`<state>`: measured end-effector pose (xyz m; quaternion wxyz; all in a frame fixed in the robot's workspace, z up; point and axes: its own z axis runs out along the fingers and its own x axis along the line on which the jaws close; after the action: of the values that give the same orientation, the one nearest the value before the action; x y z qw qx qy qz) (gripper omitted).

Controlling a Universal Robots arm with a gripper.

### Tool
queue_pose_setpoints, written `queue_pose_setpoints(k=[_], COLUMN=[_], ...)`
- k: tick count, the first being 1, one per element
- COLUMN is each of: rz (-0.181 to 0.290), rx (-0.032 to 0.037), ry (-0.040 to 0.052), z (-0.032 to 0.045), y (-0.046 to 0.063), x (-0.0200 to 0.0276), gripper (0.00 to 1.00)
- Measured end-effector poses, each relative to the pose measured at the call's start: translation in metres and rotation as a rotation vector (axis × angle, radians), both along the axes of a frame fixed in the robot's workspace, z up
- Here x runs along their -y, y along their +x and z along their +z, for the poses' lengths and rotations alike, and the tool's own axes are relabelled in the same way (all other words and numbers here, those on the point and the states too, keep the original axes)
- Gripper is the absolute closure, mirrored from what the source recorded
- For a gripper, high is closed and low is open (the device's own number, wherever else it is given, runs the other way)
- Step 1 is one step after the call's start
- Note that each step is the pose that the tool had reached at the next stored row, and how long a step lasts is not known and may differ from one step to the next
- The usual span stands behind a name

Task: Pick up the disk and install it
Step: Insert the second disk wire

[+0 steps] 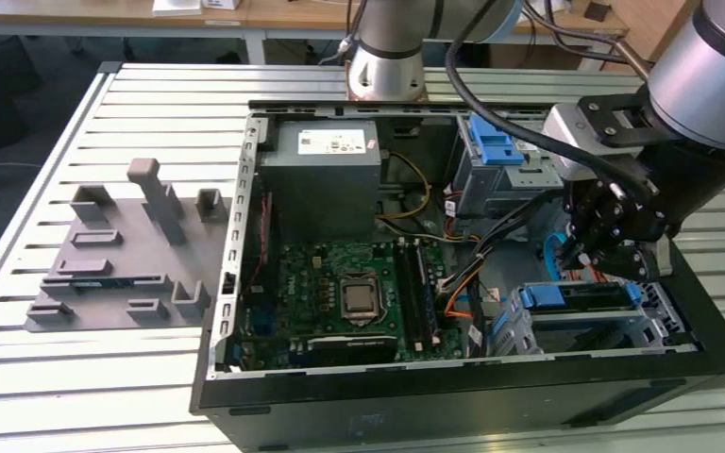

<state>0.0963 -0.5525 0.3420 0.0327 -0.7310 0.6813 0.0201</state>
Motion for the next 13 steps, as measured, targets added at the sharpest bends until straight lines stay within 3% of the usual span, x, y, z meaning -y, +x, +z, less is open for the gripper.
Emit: queue_pose_setpoints(k=[8,13], rz=[0.007,0.012], rx=[0.0001,0.0004], ry=[0.0006,0.0008], z=[-0.0022,-0.0033], y=[0.000,0.000], x=[0.0084,0.0112], gripper=[0.85,0.85])
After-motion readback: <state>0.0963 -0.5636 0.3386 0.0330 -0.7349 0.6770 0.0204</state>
